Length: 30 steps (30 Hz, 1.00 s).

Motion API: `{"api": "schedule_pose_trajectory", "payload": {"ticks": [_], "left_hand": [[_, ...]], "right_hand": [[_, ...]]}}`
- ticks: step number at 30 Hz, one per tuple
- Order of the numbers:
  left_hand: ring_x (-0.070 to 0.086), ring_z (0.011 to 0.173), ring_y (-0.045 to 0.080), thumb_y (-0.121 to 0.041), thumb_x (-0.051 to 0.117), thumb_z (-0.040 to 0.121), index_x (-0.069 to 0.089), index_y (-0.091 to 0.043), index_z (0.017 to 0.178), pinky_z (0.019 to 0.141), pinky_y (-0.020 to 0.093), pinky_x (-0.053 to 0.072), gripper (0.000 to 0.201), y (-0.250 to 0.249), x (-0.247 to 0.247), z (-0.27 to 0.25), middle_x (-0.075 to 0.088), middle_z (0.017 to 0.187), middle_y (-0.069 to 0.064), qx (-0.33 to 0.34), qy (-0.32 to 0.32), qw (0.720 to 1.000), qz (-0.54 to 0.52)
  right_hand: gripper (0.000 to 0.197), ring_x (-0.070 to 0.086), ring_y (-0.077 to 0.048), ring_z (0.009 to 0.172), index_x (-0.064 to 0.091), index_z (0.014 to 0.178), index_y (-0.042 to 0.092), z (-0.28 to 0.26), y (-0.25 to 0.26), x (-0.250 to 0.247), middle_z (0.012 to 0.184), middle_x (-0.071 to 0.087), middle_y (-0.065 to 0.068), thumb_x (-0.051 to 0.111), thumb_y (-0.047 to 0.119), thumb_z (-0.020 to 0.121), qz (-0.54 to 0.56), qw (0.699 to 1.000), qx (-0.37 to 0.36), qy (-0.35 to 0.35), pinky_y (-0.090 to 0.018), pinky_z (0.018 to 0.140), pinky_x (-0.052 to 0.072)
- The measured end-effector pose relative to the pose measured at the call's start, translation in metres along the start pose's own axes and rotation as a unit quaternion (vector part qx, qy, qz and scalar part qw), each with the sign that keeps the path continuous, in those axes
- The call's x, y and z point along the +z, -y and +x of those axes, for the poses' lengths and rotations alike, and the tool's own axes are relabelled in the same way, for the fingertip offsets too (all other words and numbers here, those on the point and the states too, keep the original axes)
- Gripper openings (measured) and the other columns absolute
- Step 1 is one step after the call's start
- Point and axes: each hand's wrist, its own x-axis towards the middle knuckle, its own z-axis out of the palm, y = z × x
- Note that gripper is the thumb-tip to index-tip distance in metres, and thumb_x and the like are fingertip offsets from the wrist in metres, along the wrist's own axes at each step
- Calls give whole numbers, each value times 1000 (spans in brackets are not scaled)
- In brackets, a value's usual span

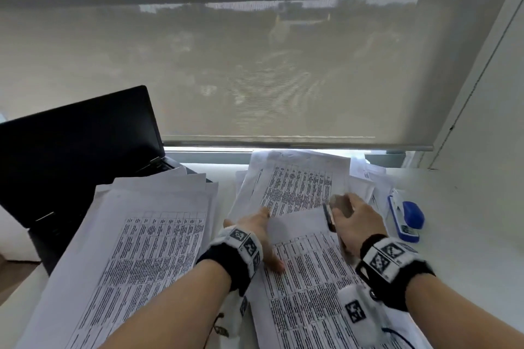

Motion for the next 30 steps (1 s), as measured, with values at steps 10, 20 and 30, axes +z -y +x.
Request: {"api": "schedule_pose_trajectory", "payload": {"ticks": [10, 20, 30], "left_hand": [[63, 70, 10, -15, 79, 76, 67, -20, 78, 59, 19, 50, 13, -1, 20, -43, 69, 79, -5, 86, -170, 956, -223], [52, 56, 14, -17, 79, 73, 63, -17, 60, 55, 22, 40, 21, -50, 86, -75, 56, 52, -6, 195, -279, 903, -261], [57, 61, 20, -9, 75, 75, 65, -18, 64, 57, 23, 43, 18, -80, 91, -89, 64, 61, 0, 224, -274, 916, -189]], "right_hand": [[38, 61, -26, 95, 54, 122, 27, -94, -84, -81, 113, 65, -7, 65, 25, 86, 66, 997, 14, -41, -33, 89, 47], [28, 62, -22, 80, 58, 95, 18, -190, -201, -132, 88, 65, -5, 71, 24, 71, 34, 993, 116, -4, -32, 71, 51], [34, 60, -24, 90, 64, 95, 15, -268, -329, -80, 94, 64, -4, 67, 45, 78, -27, 954, 277, 114, -31, 83, 51]]}}
